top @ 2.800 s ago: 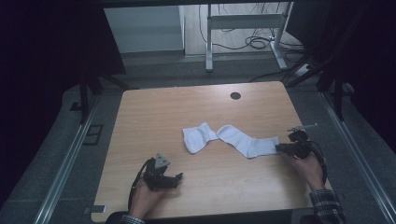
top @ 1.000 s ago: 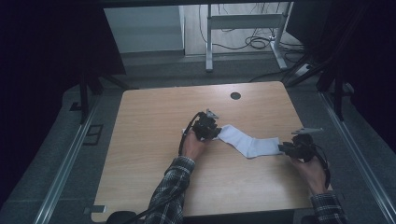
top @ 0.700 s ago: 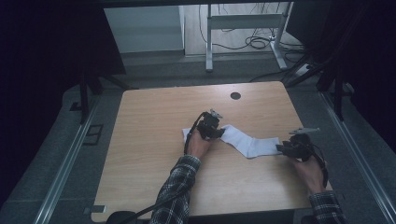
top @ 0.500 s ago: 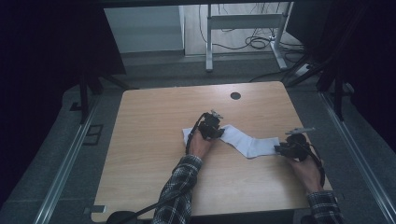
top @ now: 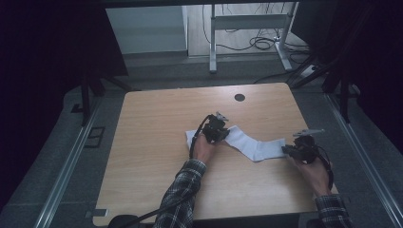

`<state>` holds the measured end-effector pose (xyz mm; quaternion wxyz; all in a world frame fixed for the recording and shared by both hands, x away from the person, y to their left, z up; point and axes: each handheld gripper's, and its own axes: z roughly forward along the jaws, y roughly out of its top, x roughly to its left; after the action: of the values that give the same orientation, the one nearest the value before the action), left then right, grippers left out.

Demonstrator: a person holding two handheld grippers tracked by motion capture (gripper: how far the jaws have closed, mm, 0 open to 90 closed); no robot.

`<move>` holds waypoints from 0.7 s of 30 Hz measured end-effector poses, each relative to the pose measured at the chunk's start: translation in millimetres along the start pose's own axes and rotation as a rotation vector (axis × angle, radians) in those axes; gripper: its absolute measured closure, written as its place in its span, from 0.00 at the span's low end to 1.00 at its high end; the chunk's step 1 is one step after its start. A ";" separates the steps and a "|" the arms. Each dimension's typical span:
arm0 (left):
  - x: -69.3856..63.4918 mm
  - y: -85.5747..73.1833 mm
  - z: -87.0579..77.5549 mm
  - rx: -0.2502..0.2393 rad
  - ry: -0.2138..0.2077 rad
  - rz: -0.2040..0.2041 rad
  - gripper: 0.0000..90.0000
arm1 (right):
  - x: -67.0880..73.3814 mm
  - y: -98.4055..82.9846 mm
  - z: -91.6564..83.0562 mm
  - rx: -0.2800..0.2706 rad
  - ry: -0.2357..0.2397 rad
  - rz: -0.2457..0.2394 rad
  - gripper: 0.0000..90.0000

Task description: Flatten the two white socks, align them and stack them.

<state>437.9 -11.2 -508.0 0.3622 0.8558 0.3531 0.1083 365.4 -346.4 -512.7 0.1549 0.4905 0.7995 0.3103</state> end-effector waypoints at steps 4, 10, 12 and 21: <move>-2.0 -1.0 -14.5 -0.018 0.000 0.011 0.95 | 0.3 0.9 -3.4 -0.017 0.007 -0.004 0.90; -2.4 -8.2 -35.9 -0.031 0.007 0.015 0.95 | 7.5 3.3 -6.7 -0.042 0.037 -0.029 0.90; -1.8 -12.3 -43.3 -0.034 0.009 0.012 0.95 | 9.9 4.6 -8.4 -0.052 0.045 -0.039 0.90; -0.6 -33.9 -77.2 -0.047 0.015 0.001 0.95 | 25.2 9.5 -13.1 -0.067 0.092 -0.062 0.90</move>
<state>385.5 46.9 -476.4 0.3792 0.8464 0.3528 0.1233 352.8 -325.7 -495.2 0.1437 0.4451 0.8098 0.3542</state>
